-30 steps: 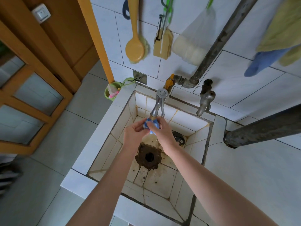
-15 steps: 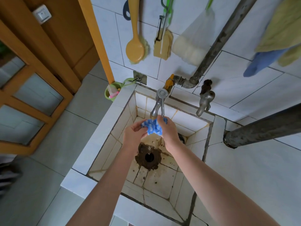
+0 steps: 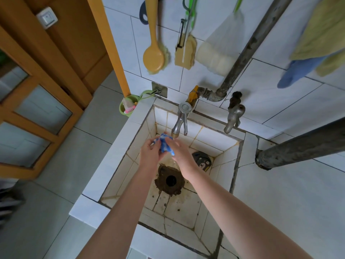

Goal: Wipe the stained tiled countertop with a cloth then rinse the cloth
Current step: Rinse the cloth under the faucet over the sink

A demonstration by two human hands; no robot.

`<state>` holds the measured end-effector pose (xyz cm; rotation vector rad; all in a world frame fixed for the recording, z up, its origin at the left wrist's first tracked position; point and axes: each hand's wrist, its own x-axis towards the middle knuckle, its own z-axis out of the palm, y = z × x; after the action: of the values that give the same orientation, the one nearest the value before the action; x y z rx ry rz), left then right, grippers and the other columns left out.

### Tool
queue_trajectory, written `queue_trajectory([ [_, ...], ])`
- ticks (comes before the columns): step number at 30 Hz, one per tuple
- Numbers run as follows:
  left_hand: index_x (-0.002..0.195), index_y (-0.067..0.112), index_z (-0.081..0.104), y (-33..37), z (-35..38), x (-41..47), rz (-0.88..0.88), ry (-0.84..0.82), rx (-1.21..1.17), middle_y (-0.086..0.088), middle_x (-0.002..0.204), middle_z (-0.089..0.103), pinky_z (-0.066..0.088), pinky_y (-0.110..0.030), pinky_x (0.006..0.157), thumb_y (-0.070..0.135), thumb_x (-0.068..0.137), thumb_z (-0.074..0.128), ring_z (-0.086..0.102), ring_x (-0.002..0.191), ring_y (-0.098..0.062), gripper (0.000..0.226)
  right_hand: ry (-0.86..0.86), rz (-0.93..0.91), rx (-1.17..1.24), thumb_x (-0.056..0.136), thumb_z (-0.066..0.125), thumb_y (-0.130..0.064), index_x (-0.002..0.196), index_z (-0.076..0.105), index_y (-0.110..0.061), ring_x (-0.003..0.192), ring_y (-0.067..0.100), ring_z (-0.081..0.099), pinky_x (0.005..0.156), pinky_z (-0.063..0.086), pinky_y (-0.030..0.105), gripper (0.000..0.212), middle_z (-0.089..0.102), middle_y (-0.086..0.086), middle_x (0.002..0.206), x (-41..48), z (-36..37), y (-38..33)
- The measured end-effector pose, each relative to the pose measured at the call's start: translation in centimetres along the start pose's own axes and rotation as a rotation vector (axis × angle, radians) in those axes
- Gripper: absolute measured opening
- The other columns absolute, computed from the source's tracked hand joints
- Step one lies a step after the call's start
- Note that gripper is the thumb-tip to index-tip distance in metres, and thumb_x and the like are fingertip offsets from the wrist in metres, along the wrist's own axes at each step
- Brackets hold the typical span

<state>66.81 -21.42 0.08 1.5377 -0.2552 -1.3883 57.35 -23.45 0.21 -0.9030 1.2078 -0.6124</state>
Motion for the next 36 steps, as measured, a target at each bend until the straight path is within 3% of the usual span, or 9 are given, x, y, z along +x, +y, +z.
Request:
queue_trajectory([
  [4, 0.122, 0.003, 0.055, -0.4, 0.4, -0.4, 0.012, -0.033, 0.023, -0.014, 0.112, 0.063, 0.055, -0.022, 0.077, 0.005, 0.092, 0.05, 0.063, 0.101, -0.021, 0.031, 0.157, -0.106, 0.021, 0.099, 0.045, -0.025, 0.095, 0.062, -0.024, 0.093, 0.017, 0.062, 0.083, 0.048, 0.023, 0.018, 0.065, -0.003, 0.092, 0.7, 0.4, 0.9],
  [7, 0.117, 0.003, 0.059, -0.7, 0.2, -0.6, 0.036, -0.048, 0.071, -0.013, 0.109, 0.065, 0.054, -0.019, 0.078, 0.001, 0.09, 0.051, 0.064, 0.097, -0.018, 0.028, 0.308, -0.125, -0.14, 0.099, 0.043, -0.015, 0.096, 0.063, -0.007, 0.085, 0.018, 0.06, 0.076, 0.049, 0.025, 0.021, 0.061, 0.001, 0.083, 2.0, 0.0, 1.0],
  [10, 0.11, 0.006, 0.062, -0.6, 0.3, -0.7, 0.045, -0.064, 0.059, -0.013, 0.109, 0.066, 0.054, -0.019, 0.077, 0.001, 0.09, 0.051, 0.065, 0.093, -0.016, 0.024, 0.411, -0.111, -0.109, 0.1, 0.041, -0.018, 0.084, 0.06, -0.013, 0.075, 0.015, 0.057, 0.068, 0.046, 0.021, 0.025, 0.057, -0.001, 0.075, 2.4, -0.7, 0.5],
  [16, 0.122, 0.004, 0.055, -0.3, 0.7, -0.2, -0.039, -0.038, -0.182, -0.013, 0.118, 0.061, 0.056, -0.026, 0.077, 0.003, 0.094, 0.044, 0.063, 0.103, -0.022, 0.031, 0.087, -0.119, 0.032, 0.099, 0.044, -0.021, 0.099, 0.062, -0.027, 0.097, 0.007, 0.06, 0.087, 0.047, 0.019, 0.019, 0.065, -0.005, 0.099, 0.0, 0.3, 1.1],
  [19, 0.124, 0.003, 0.054, -0.9, 0.6, -0.6, -0.062, -0.069, -0.202, -0.013, 0.119, 0.061, 0.056, -0.021, 0.074, 0.002, 0.092, 0.047, 0.062, 0.104, -0.02, 0.033, 0.174, -0.153, -0.023, 0.099, 0.045, -0.019, 0.1, 0.063, -0.021, 0.1, 0.018, 0.06, 0.094, 0.048, 0.033, 0.018, 0.065, 0.004, 0.101, 0.3, 0.5, 1.5],
  [25, 0.105, 0.01, 0.065, -0.6, -0.1, -0.4, -0.029, -0.061, -0.053, -0.011, 0.114, 0.065, 0.055, -0.024, 0.081, -0.004, 0.086, 0.055, 0.064, 0.103, -0.02, 0.026, 0.351, 0.033, 0.146, 0.098, 0.046, -0.021, 0.096, 0.065, -0.012, 0.095, 0.024, 0.064, 0.087, 0.052, 0.036, 0.021, 0.066, 0.008, 0.095, 1.9, 0.1, 0.7],
  [28, 0.114, 0.005, 0.061, -0.5, -0.1, -0.2, -0.02, -0.026, -0.097, -0.012, 0.113, 0.064, 0.056, -0.02, 0.073, -0.003, 0.087, 0.053, 0.065, 0.099, -0.019, 0.029, 0.257, -0.021, 0.123, 0.098, 0.047, -0.021, 0.09, 0.065, -0.022, 0.097, 0.022, 0.064, 0.093, 0.051, 0.038, 0.019, 0.067, 0.002, 0.093, 1.7, -0.4, 0.3],
  [31, 0.121, 0.003, 0.056, -0.7, -0.1, -0.2, -0.017, -0.009, -0.122, -0.011, 0.114, 0.063, 0.056, -0.02, 0.074, -0.002, 0.089, 0.051, 0.064, 0.098, -0.018, 0.033, 0.077, -0.069, 0.019, 0.098, 0.047, -0.02, 0.11, 0.065, -0.016, 0.097, 0.011, 0.062, 0.087, 0.05, 0.024, 0.022, 0.067, 0.0, 0.101, 0.4, 0.2, 0.7],
  [36, 0.114, 0.007, 0.061, -0.9, -0.1, -0.4, -0.014, -0.035, 0.012, -0.01, 0.112, 0.064, 0.055, -0.022, 0.079, -0.004, 0.086, 0.054, 0.063, 0.1, -0.017, 0.03, 0.242, -0.09, -0.09, 0.098, 0.046, -0.014, 0.099, 0.064, -0.005, 0.078, 0.009, 0.06, 0.067, 0.047, 0.012, 0.02, 0.065, 0.006, 0.09, 0.9, -0.2, 0.8],
])
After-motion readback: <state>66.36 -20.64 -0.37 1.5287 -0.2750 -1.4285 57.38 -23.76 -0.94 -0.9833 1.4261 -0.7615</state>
